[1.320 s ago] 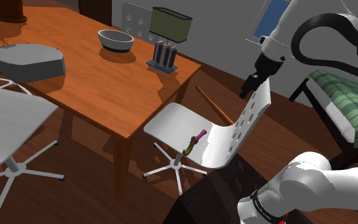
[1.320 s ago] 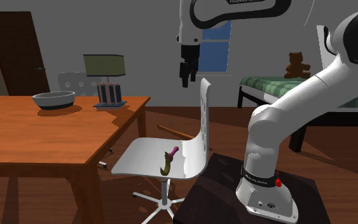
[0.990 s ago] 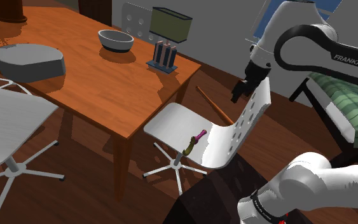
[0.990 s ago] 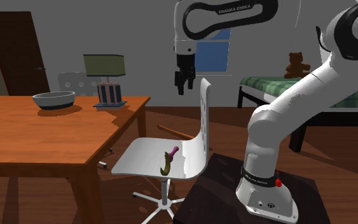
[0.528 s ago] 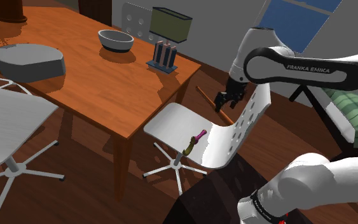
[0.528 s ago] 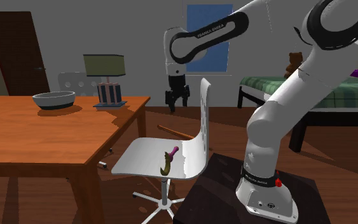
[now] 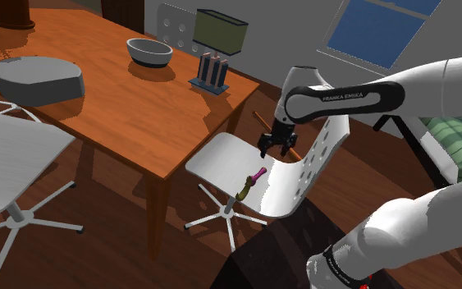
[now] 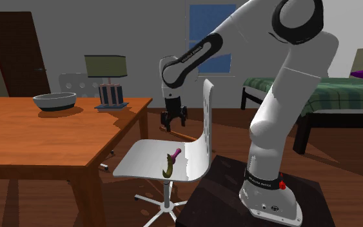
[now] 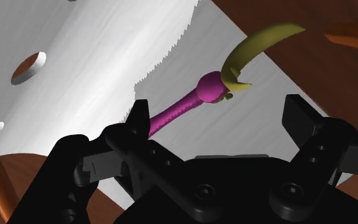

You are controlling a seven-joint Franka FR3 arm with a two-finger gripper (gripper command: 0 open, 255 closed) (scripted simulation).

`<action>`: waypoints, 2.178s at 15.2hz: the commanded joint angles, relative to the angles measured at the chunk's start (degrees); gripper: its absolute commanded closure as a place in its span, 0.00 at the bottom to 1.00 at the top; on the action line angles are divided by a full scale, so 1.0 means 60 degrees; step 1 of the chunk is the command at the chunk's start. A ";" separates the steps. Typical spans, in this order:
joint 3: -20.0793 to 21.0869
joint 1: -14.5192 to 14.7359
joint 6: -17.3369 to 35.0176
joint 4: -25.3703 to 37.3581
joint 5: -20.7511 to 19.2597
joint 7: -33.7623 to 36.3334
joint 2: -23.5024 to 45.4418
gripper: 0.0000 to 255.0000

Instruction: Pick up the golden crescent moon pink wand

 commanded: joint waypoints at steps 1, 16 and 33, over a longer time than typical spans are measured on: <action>-0.0011 -0.0059 0.0425 0.0022 0.0171 0.0342 0.0633 0.00; -0.0170 -0.0285 0.3082 0.0735 0.1385 0.1393 0.4912 0.00; -0.0167 -0.0283 0.3274 0.0739 0.1401 0.1368 0.5108 1.00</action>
